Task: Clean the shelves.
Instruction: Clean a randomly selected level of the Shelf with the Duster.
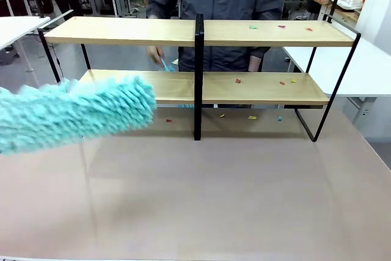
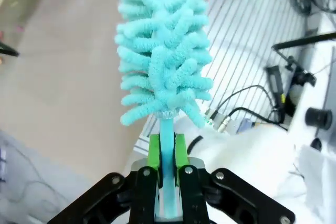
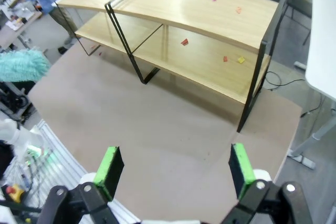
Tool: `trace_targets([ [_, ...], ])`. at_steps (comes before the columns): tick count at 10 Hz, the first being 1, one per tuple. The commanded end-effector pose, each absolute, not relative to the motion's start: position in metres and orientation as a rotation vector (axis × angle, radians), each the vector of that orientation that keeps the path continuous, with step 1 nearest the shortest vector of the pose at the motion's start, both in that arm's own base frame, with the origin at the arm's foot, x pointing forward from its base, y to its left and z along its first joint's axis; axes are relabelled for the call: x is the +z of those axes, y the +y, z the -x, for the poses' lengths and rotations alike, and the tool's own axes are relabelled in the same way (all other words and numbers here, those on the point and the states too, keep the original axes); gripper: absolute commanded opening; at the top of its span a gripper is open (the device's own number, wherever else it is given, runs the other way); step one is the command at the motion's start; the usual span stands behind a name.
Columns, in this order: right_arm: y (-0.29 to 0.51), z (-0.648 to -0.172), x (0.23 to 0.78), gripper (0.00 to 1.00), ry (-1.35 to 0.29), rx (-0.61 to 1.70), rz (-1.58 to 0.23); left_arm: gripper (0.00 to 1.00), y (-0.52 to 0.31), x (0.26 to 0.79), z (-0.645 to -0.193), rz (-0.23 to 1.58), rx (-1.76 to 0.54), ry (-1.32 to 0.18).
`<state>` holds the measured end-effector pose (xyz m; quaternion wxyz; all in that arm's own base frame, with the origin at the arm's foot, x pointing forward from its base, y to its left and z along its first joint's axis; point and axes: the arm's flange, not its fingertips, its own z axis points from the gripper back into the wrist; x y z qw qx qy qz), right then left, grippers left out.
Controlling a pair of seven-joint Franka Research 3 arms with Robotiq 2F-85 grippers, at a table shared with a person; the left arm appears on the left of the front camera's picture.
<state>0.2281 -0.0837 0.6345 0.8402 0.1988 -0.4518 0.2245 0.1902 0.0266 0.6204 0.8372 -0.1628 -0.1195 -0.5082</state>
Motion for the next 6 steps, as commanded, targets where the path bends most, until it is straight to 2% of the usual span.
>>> trace_targets([
  [1,-0.083,-0.227,0.634,1.0,-0.954,0.481,-0.429,0.12,0.083,0.657,-0.175,0.419,-1.02,-0.467],
  [4,-0.083,-0.227,0.634,1.0,-0.954,0.481,-0.429,0.12,0.159,0.704,-0.188,0.461,-0.76,-0.711],
  [6,-0.083,-0.227,0.634,1.0,-0.954,0.481,-0.429,0.12,0.196,0.716,-0.201,0.517,-0.649,-0.828],
])
